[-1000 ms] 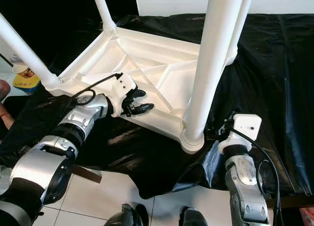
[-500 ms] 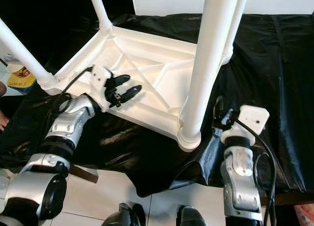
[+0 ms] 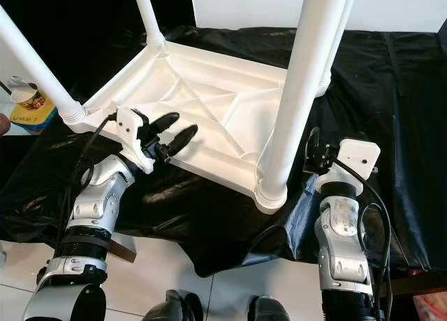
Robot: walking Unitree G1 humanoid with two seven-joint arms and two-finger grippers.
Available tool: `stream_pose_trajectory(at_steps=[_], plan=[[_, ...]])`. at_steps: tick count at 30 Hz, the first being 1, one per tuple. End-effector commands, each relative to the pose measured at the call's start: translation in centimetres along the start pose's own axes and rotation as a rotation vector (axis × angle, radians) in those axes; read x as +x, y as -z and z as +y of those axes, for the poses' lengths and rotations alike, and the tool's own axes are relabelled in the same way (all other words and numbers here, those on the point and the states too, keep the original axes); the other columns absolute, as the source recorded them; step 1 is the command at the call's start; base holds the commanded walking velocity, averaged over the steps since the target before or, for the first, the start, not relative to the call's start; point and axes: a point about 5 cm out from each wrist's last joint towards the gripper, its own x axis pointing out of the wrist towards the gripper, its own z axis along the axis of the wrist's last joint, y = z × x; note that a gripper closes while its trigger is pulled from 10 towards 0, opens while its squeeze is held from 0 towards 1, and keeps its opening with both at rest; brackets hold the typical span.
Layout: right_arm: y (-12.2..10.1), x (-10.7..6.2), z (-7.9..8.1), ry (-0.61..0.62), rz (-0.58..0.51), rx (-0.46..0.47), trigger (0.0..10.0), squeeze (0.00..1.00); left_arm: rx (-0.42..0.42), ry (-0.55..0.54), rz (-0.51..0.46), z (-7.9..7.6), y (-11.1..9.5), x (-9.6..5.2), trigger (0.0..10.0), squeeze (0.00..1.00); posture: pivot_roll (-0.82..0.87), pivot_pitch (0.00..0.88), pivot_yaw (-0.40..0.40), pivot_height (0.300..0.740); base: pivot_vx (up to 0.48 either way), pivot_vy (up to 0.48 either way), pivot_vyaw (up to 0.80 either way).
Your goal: Building children table
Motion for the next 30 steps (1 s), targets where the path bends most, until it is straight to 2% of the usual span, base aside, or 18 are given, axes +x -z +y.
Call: stream_pose_trajectory(at_steps=[1, 5, 13, 20, 30], plan=[[0.0, 0.0, 0.6, -0.029, -0.014, -0.004, 10.0, 0.0, -0.002, -0.459, 0.011, 2.1, 0.2, -1.1, 10.0, 0.0, -0.14, 0.085, 0.031, 0.74, 0.0, 0.0, 0.0], [0.0, 0.1, 0.8, -0.041, -0.021, -0.002, 10.0, 0.0, 0.028, -0.455, 0.018, 1.7, 0.0, -1.2, 10.0, 0.0, -0.14, 0.079, 0.031, 0.74, 0.0, 0.0, 0.0], [0.6, -0.6, 1.0, -0.049, -0.009, -0.006, 10.0, 0.0, 0.043, -0.442, 0.021, 0.0, 0.7, -1.7, 10.0, 0.0, -0.15, 0.068, 0.034, 0.74, 0.0, 0.0, 0.0], [0.8, -0.5, 0.9, -0.039, 0.003, -0.016, 10.0, 0.0, 0.014, -0.418, 0.032, -0.7, 1.0, -1.4, 10.0, 0.0, -0.15, 0.061, 0.041, 0.74, 0.0, 0.0, 0.0], [1.0, -0.7, 0.7, -0.038, 0.013, -0.024, 10.0, 0.0, -0.006, -0.448, 0.035, -0.4, 0.9, -1.2, 10.0, 0.0, -0.16, 0.051, 0.045, 0.74, 0.0, 0.0, -0.78]])
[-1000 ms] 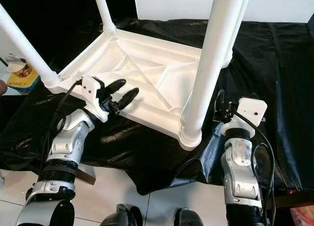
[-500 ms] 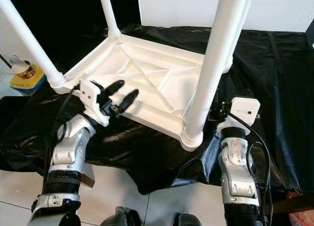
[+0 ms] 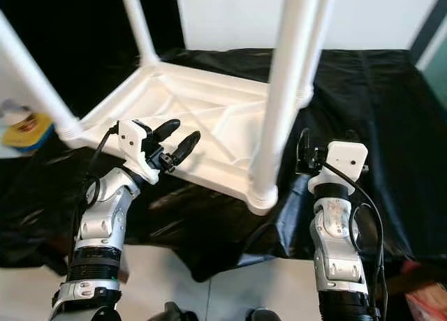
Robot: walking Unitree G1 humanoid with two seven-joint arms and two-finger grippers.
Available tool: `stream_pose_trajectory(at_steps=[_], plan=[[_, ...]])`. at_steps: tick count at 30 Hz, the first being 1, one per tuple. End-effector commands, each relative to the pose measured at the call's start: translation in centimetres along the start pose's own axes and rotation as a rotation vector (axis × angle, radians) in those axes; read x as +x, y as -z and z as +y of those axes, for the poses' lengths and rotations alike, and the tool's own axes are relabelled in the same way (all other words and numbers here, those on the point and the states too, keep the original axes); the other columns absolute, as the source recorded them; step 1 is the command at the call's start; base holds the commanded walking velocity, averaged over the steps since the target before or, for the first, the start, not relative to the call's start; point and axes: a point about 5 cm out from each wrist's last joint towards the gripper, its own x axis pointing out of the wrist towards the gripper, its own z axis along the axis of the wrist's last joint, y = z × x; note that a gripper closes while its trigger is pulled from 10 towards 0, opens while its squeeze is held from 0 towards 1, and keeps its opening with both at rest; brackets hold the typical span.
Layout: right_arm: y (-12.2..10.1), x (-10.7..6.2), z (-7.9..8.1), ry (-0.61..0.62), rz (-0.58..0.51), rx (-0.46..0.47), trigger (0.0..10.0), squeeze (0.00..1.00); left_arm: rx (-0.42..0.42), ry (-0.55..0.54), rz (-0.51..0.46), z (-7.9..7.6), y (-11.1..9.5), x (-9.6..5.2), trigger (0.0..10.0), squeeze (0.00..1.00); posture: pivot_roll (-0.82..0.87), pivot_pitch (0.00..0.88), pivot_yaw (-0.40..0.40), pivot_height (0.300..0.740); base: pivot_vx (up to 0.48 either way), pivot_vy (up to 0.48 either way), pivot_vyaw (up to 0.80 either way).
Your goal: Building children table
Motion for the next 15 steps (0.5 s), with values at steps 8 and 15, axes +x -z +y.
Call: stream_pose_trajectory(at_steps=[8, 15], plan=[[0.34, -0.27, 0.18, -0.012, 0.013, 0.004, 10.0, 0.0, 0.007, -0.431, 0.009, 2.33, -0.25, -0.61, 10.0, 0.0, -0.16, 0.053, 0.043, 0.74, 0.0, 0.0, -0.8], [0.27, -0.47, 0.56, -0.034, 0.008, 0.009, 10.0, 0.0, -0.032, -0.429, 0.017, 2.41, -0.06, -1.09, 10.0, 0.0, -0.15, 0.061, 0.044, 0.74, 0.0, 0.0, -0.17]])
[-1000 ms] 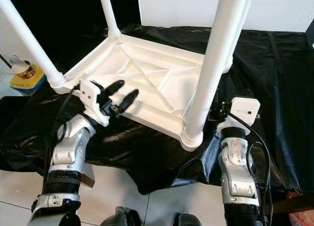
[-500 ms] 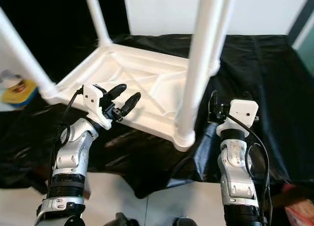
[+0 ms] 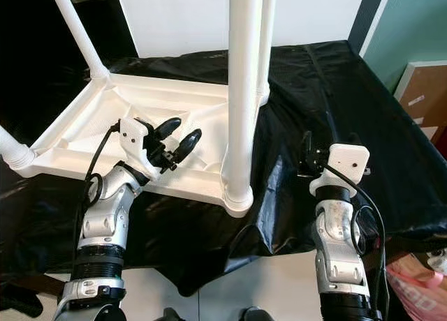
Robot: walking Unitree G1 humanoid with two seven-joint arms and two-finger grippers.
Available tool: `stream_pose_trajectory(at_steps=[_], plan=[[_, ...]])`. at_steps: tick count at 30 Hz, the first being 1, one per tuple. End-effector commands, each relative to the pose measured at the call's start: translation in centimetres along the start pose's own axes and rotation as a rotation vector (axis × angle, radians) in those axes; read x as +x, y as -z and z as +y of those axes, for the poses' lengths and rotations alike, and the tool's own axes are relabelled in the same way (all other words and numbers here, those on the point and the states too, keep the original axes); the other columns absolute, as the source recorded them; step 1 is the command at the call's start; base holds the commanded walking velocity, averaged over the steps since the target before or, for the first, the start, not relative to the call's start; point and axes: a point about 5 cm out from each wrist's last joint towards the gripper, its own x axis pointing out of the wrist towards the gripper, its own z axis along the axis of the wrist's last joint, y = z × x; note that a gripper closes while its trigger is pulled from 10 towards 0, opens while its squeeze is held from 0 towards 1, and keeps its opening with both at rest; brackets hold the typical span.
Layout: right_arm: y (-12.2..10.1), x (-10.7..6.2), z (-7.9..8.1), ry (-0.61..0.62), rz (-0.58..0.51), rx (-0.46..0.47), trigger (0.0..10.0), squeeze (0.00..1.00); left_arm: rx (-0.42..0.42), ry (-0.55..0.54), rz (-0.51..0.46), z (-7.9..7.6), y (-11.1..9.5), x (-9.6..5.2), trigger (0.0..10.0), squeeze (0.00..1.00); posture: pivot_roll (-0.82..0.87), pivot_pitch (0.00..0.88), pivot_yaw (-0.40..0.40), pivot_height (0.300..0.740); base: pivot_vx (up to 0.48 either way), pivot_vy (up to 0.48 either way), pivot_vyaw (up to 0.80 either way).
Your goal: Building children table
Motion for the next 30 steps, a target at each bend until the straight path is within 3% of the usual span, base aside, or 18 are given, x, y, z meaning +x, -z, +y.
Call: stream_pose_trajectory(at_steps=[1, 6, 17, 30], plan=[[0.2, -0.3, 0.3, -0.014, 0.005, 0.003, 10.0, 0.0, -0.023, -0.403, 0.022, 2.1, 0.4, -1.0, 10.0, 0.0, -0.15, 0.061, 0.044, 0.74, 0.0, 0.0, 0.0], [0.4, -0.7, 0.3, -0.009, 0.014, 0.001, 10.0, 0.0, -0.046, -0.397, 0.029, 2.1, 0.5, -1.2, 10.0, 0.0, -0.16, 0.068, 0.047, 0.74, 0.0, 0.096, 0.0], [0.6, -1.1, -0.2, 0.031, 0.027, -0.005, 10.0, 0.0, -0.045, -0.383, 0.046, 1.8, 0.6, -1.2, 10.0, 0.0, -0.16, 0.078, 0.054, 0.74, 0.0, 0.36, 0.0], [0.8, -2.2, -1.4, 0.155, 0.047, -0.06, 10.0, 0.0, -0.011, -0.364, 0.082, 1.1, 0.7, -1.2, 10.0, 0.0, -0.15, 0.106, 0.057, 0.74, 0.0, 0.0, 0.0]])
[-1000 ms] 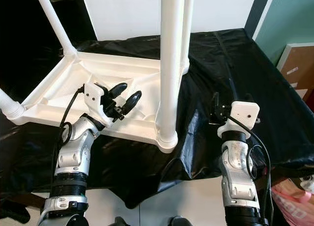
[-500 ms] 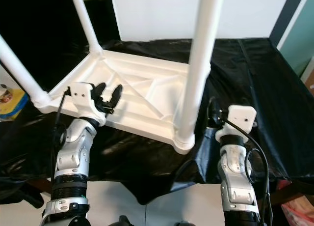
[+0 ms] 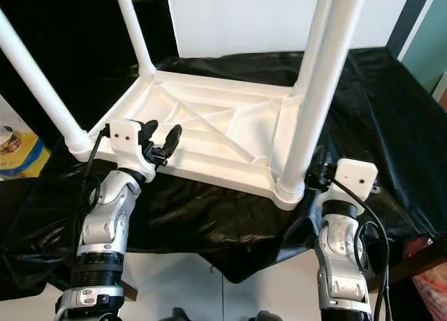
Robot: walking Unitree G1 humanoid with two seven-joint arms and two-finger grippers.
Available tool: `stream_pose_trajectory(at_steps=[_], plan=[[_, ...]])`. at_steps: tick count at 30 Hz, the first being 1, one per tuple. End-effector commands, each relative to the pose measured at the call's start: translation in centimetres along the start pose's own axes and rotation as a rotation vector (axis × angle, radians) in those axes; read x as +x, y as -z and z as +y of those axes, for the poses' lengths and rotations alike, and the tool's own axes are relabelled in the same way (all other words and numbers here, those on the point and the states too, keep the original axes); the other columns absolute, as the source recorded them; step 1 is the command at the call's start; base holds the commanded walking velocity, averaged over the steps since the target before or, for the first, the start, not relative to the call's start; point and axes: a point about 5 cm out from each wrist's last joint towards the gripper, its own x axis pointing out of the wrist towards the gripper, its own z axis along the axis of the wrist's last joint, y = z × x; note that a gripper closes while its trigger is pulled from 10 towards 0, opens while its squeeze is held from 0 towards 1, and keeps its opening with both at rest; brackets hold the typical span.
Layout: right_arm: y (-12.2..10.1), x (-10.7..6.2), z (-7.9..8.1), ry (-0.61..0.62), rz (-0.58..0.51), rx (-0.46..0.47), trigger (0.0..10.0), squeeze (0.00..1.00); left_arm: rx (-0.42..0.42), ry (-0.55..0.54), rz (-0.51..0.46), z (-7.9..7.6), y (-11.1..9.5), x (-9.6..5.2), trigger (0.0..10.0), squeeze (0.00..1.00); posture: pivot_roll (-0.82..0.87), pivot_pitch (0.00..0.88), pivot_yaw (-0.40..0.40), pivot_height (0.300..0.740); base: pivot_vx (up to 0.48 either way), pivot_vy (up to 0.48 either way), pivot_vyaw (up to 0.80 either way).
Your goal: Building children table
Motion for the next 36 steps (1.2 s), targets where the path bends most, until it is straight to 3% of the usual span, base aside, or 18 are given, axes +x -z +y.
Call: stream_pose_trajectory(at_steps=[1, 11, 24, 31, 36], plan=[[0.1, -0.4, 0.0, 0.014, 0.01, -0.017, 10.0, 0.0, 0.003, 0.017, 0.009, -0.2, 0.0, -0.2, 10.0, 0.0, -0.15, 0.108, 0.058, 0.74, 0.0, 0.0, 0.0], [0.3, -2.4, -0.5, 0.079, 0.046, -0.042, 10.0, 0.0, 0.024, 0.191, 0.022, -1.6, -0.2, -0.7, 10.0, 0.0, -0.15, 0.129, 0.062, 0.74, 0.0, 0.0, 0.0], [0.1, -5.3, -1.8, -0.084, 0.081, -0.021, 10.0, 0.0, 0.088, 0.341, 0.085, -1.9, 0.2, -1.2, 10.0, 0.0, -0.18, 0.148, 0.081, 0.74, 0.0, 0.0, 0.0], [0.0, -6.5, -2.3, -0.204, 0.097, -0.055, 10.0, 0.0, 0.199, 0.587, 0.169, -2.6, 1.4, -0.8, 10.0, 0.0, -0.2, 0.159, 0.094, 0.74, 0.0, 0.0, 0.0], [0.2, -7.0, -2.1, -0.217, 0.11, -0.06, 10.0, 0.0, 0.25, 0.718, 0.22, -3.2, 2.4, -0.7, 10.0, 0.0, -0.2, 0.162, 0.098, 0.74, 0.0, 0.0, 0.0]])
